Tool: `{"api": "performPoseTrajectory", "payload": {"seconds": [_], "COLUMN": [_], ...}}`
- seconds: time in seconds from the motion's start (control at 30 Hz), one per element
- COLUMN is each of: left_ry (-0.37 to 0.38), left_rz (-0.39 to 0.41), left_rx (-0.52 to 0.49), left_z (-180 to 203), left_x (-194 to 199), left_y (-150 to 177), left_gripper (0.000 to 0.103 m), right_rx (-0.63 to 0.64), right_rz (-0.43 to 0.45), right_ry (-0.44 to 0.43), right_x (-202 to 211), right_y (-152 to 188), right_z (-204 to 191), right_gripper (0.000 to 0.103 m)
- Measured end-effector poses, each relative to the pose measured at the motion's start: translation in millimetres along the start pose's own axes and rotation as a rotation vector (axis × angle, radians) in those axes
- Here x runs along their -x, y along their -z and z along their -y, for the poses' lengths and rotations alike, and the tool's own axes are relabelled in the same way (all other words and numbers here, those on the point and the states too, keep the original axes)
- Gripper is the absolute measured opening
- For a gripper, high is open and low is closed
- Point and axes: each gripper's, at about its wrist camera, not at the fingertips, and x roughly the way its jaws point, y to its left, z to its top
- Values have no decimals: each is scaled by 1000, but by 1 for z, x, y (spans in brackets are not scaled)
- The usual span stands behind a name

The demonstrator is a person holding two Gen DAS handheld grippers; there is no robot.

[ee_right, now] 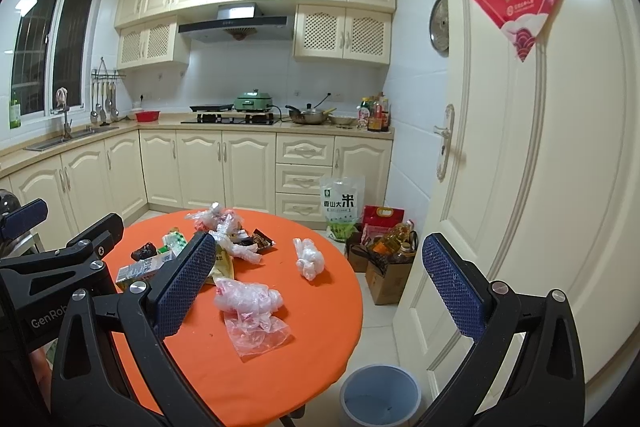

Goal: Collect trash

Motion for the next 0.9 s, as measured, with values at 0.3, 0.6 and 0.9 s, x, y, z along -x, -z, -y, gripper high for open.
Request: {"api": "performPoseTrajectory", "payload": {"seconds": [0.3, 0.6, 0.9], "left_ry": [-3, -2, -18], "left_rz": [-40, -159, -331], "left_rx": [-7, -22, -44], "left_z": [0, -6, -21], "left_x": [-10, -42, -90], "left_y": [3, 12, 40], "left_gripper": [94, 94, 93], "right_rx": [18, 5, -31], "right_rz": [-35, -184, -411], "right_ry": [0, -62, -164], "right_x": [-10, -43, -90], "right_y": [1, 23, 71], "right_z": [-3, -6, -19], "right_gripper": [103, 103, 103]}}
